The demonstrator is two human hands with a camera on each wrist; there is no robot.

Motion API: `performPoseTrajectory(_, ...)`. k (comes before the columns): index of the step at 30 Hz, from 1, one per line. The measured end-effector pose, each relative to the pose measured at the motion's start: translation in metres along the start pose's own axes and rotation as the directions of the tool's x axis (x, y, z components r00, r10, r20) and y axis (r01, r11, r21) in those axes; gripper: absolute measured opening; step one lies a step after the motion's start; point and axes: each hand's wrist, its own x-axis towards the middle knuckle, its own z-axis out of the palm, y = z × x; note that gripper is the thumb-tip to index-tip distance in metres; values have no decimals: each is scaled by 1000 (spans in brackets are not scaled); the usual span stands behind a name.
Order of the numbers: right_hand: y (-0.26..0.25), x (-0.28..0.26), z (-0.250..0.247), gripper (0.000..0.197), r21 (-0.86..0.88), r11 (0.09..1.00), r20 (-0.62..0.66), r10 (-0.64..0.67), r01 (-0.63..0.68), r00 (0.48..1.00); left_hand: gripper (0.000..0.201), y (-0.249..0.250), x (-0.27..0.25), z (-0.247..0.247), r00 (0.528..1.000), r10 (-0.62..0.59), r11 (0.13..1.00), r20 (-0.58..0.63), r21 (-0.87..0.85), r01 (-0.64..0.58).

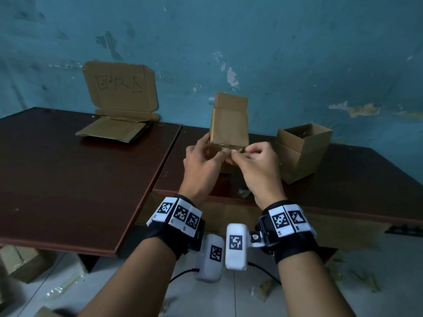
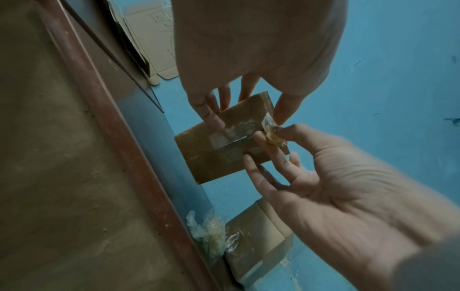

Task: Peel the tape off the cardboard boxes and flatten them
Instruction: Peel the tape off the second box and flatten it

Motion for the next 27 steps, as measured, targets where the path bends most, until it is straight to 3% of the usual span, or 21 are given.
performPoseTrajectory(3, -5, 1, -2, 38, 76, 997, 34, 17, -20, 999, 81, -3, -1, 0, 999, 14, 1000, -43, -19, -14)
performPoseTrajectory(6, -7, 3, -3, 39, 90, 996, 18, 16, -18, 1000, 55, -1, -3, 0, 996, 42, 999, -74, -12, -43)
performPoseTrajectory(9, -6, 6, -2, 45, 127, 991, 2, 48, -48, 999, 46, 0, -4, 1, 992, 87, 995, -91, 48, -83)
performPoseTrajectory(19, -17, 3, -8, 51, 169, 978, -91, 137, -120, 986, 49, 3, -16, 8, 992, 109, 992, -60, 75, -104)
performPoseTrajectory(27, -17, 6, -13, 43, 100, 981, -147, 180, -166, 973, 52, 0, -17, 13, 983, 177, 972, -48, 163, -167)
